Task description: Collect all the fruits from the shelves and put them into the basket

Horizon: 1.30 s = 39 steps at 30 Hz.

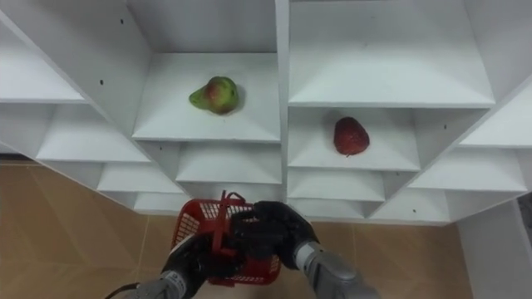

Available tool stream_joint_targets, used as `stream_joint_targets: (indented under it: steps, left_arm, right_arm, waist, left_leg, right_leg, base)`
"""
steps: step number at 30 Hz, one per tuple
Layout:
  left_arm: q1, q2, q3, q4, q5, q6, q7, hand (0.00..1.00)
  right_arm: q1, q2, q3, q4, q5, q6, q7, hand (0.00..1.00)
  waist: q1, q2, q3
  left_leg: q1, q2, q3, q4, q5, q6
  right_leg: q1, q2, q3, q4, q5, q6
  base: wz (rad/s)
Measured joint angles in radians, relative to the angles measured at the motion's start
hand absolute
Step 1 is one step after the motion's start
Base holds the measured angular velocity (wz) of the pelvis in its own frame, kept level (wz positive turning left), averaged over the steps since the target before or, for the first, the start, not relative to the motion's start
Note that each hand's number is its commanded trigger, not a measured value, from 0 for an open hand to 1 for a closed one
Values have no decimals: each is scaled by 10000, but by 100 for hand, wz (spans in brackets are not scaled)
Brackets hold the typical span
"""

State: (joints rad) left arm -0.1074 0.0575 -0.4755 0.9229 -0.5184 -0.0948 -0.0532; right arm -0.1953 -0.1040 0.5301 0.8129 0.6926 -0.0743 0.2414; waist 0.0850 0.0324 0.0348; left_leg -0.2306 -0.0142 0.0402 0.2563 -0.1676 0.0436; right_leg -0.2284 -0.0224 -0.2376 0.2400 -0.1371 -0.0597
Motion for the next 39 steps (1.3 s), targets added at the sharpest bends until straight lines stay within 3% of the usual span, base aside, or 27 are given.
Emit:
stream_joint_targets:
  steps: [2, 3, 4, 39]
  left_arm:
    - [-3, -3, 1, 1, 0, 0, 0, 100]
    - [-4, -39, -8, 1, -3, -1, 0, 100]
    - [-9, -67, -17, 1, -3, -1, -1, 100]
    - [-90, -112, -200, 225, -8, -13, -84, 98]
  right_arm:
    - [-26, 1, -3, 0, -3, -1, 0, 100]
    - [-26, 0, -3, 0, -6, -1, 0, 73]
    - [-26, 1, -4, 0, -10, -1, 0, 1]
    - [-365, 196, -14, 379, -342, -30, -8, 0]
  waist:
    - [7, -2, 8]
    - [6, -6, 11]
    - [7, -11, 16]
    - [-50, -57, 45]
  left_leg:
    - [-12, 0, -1, 0, 0, 0]
    - [-12, -1, 2, -1, 0, 0]
    - [-15, -1, 8, -1, 0, 0]
    - [-16, -4, 23, 5, 0, 0]
  right_leg:
    - [-3, 0, -9, -3, -5, 4]
    - [-4, -1, -9, -4, -6, 6]
    - [-10, -2, -8, -4, -7, 6]
    - [-5, -9, -18, 3, -14, 9]
  base:
    - [0]
    - [0]
    - [0]
    - [0]
